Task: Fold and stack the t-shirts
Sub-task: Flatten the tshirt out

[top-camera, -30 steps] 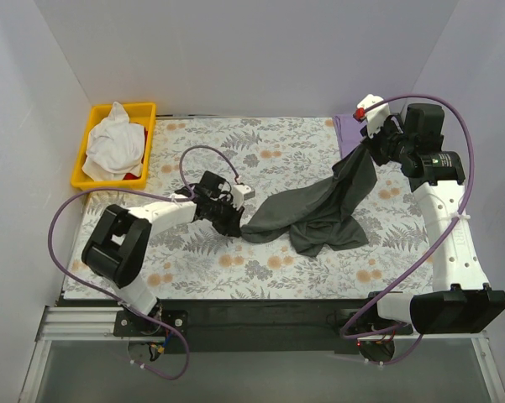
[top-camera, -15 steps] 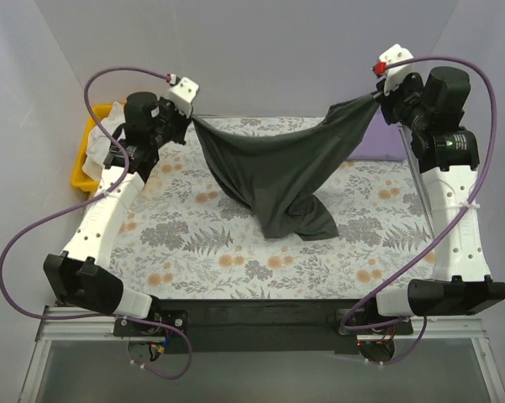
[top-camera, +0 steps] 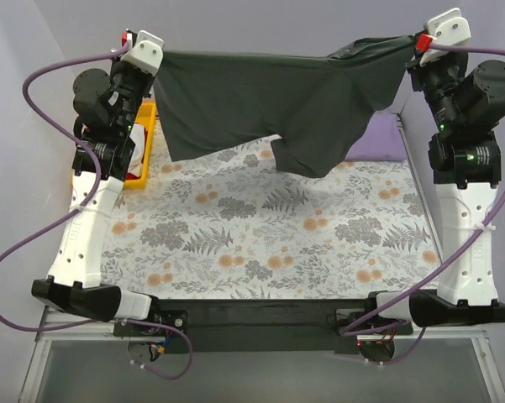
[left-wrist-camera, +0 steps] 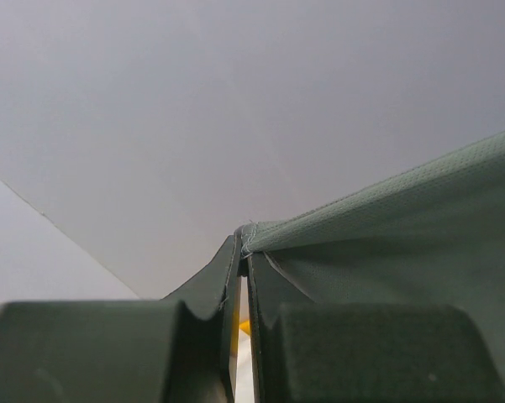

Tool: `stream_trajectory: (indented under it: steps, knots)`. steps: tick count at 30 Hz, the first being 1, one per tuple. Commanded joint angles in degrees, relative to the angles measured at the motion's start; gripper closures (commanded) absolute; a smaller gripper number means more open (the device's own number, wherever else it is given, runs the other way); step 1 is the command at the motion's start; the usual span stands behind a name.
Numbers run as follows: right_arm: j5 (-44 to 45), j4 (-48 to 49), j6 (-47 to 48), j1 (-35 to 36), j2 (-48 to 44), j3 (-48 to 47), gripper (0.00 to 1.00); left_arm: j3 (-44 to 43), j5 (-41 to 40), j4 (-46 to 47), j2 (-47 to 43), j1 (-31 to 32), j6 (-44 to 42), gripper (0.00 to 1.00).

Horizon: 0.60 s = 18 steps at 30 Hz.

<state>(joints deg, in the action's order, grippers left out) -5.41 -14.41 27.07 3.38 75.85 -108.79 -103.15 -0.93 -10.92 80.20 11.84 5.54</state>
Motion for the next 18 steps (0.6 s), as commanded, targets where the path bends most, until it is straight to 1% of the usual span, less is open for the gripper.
stream_trajectory:
  steps: [1,4,5,7,8,9,13,15,18]
  knots:
    - [2.77,6.94,0.79,-0.3,-5.53,2.0,0.99,4.27,-3.03,1.86,-5.92,-0.32,-0.89,1.0]
    - [3.21,8.17,1.49,-0.3,-10.1,4.37,0.99,7.34,-4.08,2.04,-11.02,-0.41,1.66,1.0]
    - [3.47,8.35,1.58,-0.3,-11.24,4.9,0.99,8.4,-3.82,1.87,-14.25,-0.32,3.58,1.0]
    - [3.74,8.44,2.28,-0.3,-15.02,6.22,0.99,11.99,-0.49,1.86,-18.31,-0.32,4.91,1.0]
    - [3.57,8.53,2.46,-0.39,-16.34,6.75,0.99,13.06,0.22,2.04,-21.98,-0.32,6.14,1.0]
    - [3.22,8.53,2.64,-0.3,-18.96,7.71,0.99,13.76,0.83,2.04,-23.59,-0.32,6.76,1.0]
    - [1.19,8.79,4.39,-0.3,-24.6,9.12,0.99,13.42,3.04,-0.59,-28.52,-0.32,7.29,1.0]
    - [1.02,8.79,5.1,-0.3,-26.36,8.78,0.99,12.89,3.39,-1.39,-30.71,-0.32,6.42,1.0]
    - [0.4,8.79,7.03,-0.3,-26.9,7.63,0.99,10.61,2.34,-2.53,-31.69,-0.32,4.48,1.0]
